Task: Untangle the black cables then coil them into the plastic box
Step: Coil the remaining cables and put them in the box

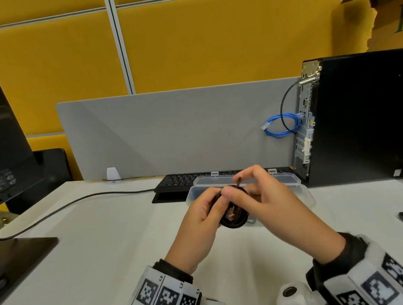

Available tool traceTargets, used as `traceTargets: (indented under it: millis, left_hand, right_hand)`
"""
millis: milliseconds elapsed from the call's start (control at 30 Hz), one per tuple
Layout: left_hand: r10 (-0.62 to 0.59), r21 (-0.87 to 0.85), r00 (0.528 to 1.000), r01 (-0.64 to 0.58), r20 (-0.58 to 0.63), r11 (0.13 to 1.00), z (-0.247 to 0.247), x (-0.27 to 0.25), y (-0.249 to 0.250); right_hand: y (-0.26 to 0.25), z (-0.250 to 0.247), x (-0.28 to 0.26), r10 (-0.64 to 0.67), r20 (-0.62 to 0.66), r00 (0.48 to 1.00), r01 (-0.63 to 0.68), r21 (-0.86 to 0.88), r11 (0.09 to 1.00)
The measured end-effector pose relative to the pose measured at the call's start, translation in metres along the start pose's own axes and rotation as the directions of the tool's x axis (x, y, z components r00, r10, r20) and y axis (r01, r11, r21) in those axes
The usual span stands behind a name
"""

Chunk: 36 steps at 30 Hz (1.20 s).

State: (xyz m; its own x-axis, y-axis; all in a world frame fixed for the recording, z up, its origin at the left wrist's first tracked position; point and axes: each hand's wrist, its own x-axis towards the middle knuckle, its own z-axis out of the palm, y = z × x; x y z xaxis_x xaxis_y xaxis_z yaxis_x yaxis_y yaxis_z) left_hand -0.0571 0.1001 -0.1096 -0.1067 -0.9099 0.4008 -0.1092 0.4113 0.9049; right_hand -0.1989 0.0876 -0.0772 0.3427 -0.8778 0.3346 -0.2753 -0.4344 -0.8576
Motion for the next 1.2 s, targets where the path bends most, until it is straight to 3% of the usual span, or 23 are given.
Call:
traceTargets:
  millis: [100,167,300,433,533,667,833,900,1000,1100,1200]
  left_hand:
    - [0.022,0.007,1.000,-0.022,0.009,1.000,0.002,-0.001,0.000]
    - [0.022,0.007,1.000,-0.022,0.001,1.000,0.000,0.000,-0.001]
    - [0.024,0.005,1.000,-0.024,-0.011,1.000,-0.003,0.000,0.000]
    - [-0.054,-0.062,0.998,0.056,0.034,0.997,-0.006,0.000,0.000]
    - [-0.067,-0.149,0.994,0.079,0.082,0.986,-0.010,0.000,0.001]
    - [0.027,-0.102,0.992,-0.015,0.119,0.995,-0.007,-0.002,0.002]
    - [0.142,0.003,0.990,-0.142,-0.013,0.990,-0.007,0.000,0.002]
    - [0.198,0.088,0.977,-0.190,-0.085,0.978,-0.009,0.002,-0.001]
    - [0.243,0.183,0.959,-0.216,-0.144,0.959,-0.009,0.003,-0.002]
    - [0.259,0.216,0.943,-0.214,-0.207,0.953,-0.009,0.004,-0.002]
    - [0.256,0.226,0.933,-0.200,-0.252,0.953,-0.011,0.006,-0.002]
  right_hand:
    - [0.003,0.002,-0.001,-0.107,-0.061,0.992,0.083,-0.314,0.946]
    - [0.006,0.001,0.001,-0.161,-0.048,0.986,0.130,-0.393,0.910]
    - [0.012,-0.002,0.006,-0.137,0.013,0.991,0.137,-0.167,0.976]
    - [0.013,-0.006,0.007,-0.006,0.151,0.988,-0.019,0.167,0.986]
    - [0.014,-0.006,0.004,0.006,0.269,0.963,-0.056,0.178,0.982]
    - [0.011,-0.008,0.002,0.019,0.351,0.936,-0.117,0.261,0.958]
    - [0.005,-0.005,0.000,0.075,0.324,0.943,-0.135,0.167,0.977]
    - [0.002,-0.004,0.000,0.113,0.233,0.966,-0.141,0.107,0.984]
    - [0.000,-0.001,-0.002,0.052,0.117,0.992,-0.050,-0.017,0.999]
    - [-0.001,0.004,-0.004,0.001,0.138,0.990,0.021,-0.156,0.987]
    - [-0.002,0.005,-0.004,-0.003,0.165,0.986,0.032,-0.169,0.985]
